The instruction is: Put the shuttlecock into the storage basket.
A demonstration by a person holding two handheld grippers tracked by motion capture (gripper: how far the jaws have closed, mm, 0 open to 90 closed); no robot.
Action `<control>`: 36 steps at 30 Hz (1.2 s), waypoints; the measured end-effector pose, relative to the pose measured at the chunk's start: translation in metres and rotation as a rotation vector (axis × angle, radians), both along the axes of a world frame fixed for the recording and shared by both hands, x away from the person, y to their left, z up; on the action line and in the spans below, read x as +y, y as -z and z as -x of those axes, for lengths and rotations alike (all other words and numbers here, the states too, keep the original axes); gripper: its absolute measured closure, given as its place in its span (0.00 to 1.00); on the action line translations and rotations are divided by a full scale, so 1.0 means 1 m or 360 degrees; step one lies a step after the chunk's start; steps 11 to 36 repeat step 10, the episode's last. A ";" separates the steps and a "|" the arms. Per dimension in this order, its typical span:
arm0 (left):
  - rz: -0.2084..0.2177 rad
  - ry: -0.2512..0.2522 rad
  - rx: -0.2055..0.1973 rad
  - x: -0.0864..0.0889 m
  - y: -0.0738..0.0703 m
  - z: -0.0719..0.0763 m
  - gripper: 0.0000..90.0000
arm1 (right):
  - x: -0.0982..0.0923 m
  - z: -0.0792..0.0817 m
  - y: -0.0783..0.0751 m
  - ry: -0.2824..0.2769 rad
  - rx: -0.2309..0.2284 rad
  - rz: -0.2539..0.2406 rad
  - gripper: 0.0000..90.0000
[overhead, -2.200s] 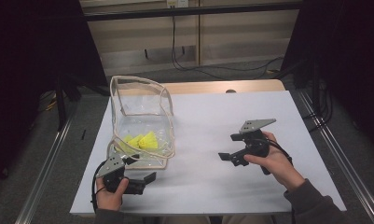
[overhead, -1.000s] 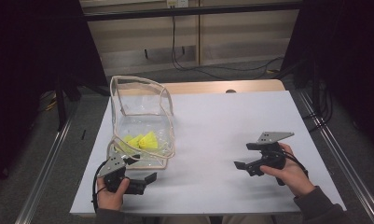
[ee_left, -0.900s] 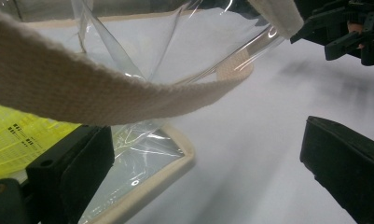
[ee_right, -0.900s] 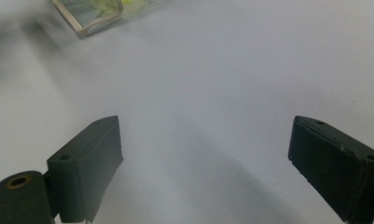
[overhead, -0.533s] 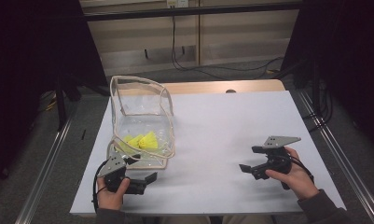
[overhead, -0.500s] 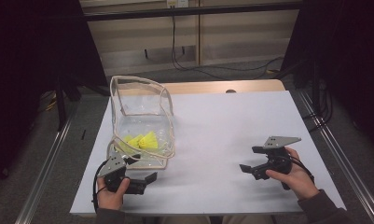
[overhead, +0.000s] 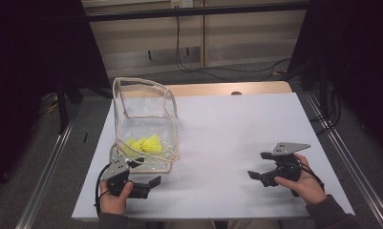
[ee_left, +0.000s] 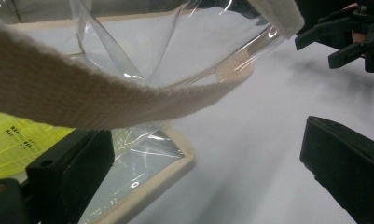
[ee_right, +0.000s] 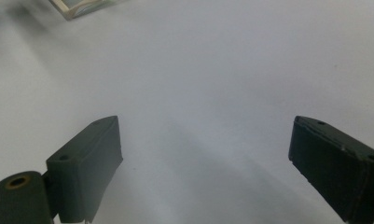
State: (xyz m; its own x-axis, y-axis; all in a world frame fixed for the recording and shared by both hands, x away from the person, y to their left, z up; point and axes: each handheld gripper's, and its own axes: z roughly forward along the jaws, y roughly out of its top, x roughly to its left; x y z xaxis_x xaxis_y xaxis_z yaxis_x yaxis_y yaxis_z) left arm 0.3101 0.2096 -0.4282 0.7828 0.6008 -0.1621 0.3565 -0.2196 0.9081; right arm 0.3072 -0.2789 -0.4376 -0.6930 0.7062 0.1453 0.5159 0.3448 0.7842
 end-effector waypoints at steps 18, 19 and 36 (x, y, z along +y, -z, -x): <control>-0.0008 0.0002 0.0007 0.000 0.001 0.000 0.03 | -0.005 0.002 0.000 0.0004 -0.0026 -0.0016 0.10; -0.0008 0.0002 0.0007 0.000 0.001 0.000 0.03 | -0.005 0.002 0.000 0.0004 -0.0026 -0.0016 0.10; -0.0008 0.0002 0.0007 0.000 0.001 0.000 0.03 | -0.005 0.002 0.000 0.0004 -0.0026 -0.0016 0.10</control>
